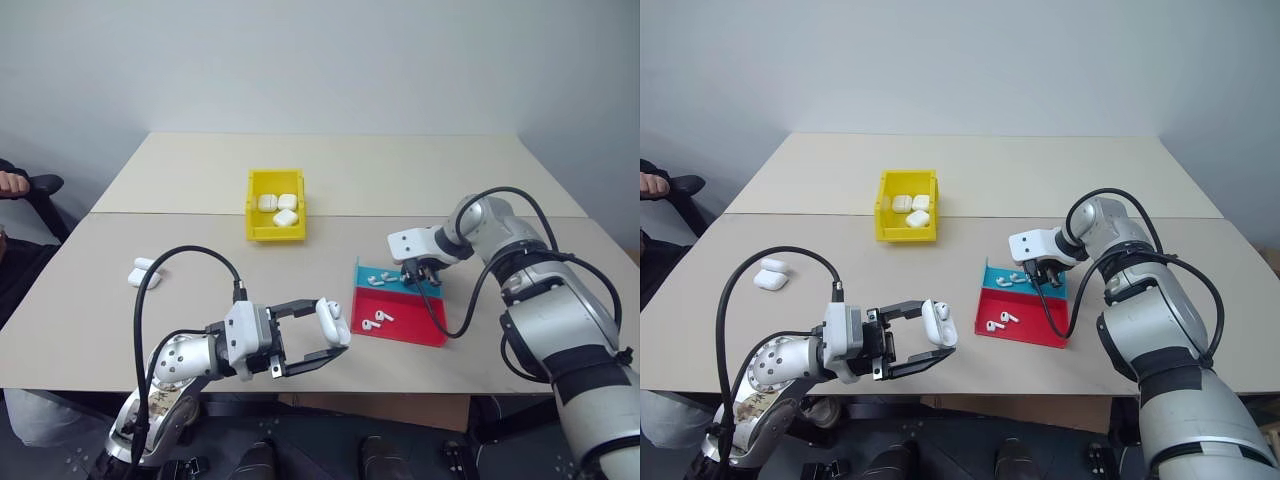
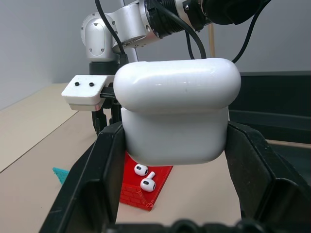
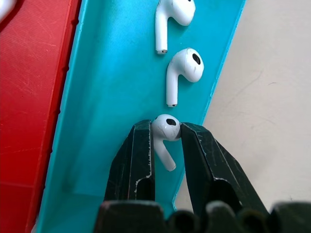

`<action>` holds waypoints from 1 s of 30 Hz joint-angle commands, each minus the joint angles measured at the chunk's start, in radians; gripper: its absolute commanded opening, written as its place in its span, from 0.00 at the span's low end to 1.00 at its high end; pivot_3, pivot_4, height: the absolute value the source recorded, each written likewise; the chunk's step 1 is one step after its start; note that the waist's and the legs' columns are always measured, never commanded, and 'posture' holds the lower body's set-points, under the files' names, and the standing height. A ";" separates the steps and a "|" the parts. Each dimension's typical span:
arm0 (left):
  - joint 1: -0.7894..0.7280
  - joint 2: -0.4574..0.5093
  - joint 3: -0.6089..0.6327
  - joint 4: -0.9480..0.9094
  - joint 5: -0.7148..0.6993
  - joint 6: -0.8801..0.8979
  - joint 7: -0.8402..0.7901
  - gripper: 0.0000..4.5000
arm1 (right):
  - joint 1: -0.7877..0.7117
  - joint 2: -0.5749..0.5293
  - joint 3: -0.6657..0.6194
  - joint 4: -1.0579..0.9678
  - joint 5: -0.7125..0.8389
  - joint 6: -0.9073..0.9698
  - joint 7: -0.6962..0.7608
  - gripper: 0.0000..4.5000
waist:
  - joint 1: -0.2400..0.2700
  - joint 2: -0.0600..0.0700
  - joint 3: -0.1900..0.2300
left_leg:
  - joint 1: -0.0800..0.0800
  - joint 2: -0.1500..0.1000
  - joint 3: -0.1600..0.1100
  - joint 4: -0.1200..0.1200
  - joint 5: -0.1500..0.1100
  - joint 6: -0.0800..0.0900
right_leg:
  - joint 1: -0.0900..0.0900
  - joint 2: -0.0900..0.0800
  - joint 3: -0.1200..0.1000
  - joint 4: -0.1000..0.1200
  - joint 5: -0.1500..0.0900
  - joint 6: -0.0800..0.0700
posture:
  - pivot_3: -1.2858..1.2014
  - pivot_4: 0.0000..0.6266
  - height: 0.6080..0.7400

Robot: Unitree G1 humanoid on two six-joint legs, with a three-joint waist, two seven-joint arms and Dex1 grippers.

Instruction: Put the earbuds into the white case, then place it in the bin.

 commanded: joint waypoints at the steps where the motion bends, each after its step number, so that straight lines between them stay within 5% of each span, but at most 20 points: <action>1: -0.007 0.005 0.004 -0.032 -0.008 -0.004 -0.002 0.62 | -0.005 -0.011 -0.017 -0.014 0.002 -0.010 -0.007 0.14 | 0.000 0.000 0.000 | 0.000 0.000 0.000 0.000 0.000 0.000 | 0.000 0.000 0.000 0.000 0.000 0.000 | 0.52 0.24 1.00; 11: -0.038 -0.001 0.022 -0.025 -0.029 0.001 0.001 0.62 | -0.005 -0.058 -0.125 -0.145 0.110 0.035 0.022 0.14 | 0.001 0.000 0.000 | 0.000 0.000 0.000 0.000 0.000 0.000 | 0.000 0.000 0.000 0.000 0.000 0.000 | 0.52 0.24 1.00; 15: -0.070 -0.011 0.041 -0.026 -0.054 0.020 0.023 0.62 | 0.082 -0.115 -0.283 -0.469 0.293 0.258 0.092 0.14 | 0.004 0.000 0.000 | 0.000 0.000 0.000 0.000 0.000 0.000 | 0.000 0.000 0.000 0.000 0.000 0.000 | 0.52 0.24 1.00; 19: -0.111 -0.025 0.053 -0.011 -0.077 0.035 0.034 0.62 | 0.248 -0.158 -0.495 -0.972 0.582 0.722 0.103 0.14 | 0.018 0.000 0.000 | 0.000 0.000 -0.001 0.000 0.001 0.002 | 0.001 0.000 0.000 0.000 0.000 0.000 | 0.52 0.24 1.00; 23: -0.172 -0.049 0.053 0.022 -0.090 0.057 0.042 0.62 | 0.405 -0.086 -0.759 -1.407 0.954 1.134 -0.074 0.14 | 0.031 0.000 0.000 | 0.000 0.000 -0.001 0.000 0.001 0.001 | 0.001 0.000 0.000 0.000 -0.001 0.000 | 0.52 0.24 1.00; 30: -0.272 -0.100 0.043 0.086 -0.107 0.087 0.049 0.62 | 0.680 0.210 -1.005 -1.829 1.550 1.255 -0.527 0.14 | 0.030 -0.001 0.000 | 0.003 0.000 -0.002 0.008 -0.003 -0.005 | 0.010 0.000 -0.001 -0.002 0.000 0.001 | 0.52 0.24 1.00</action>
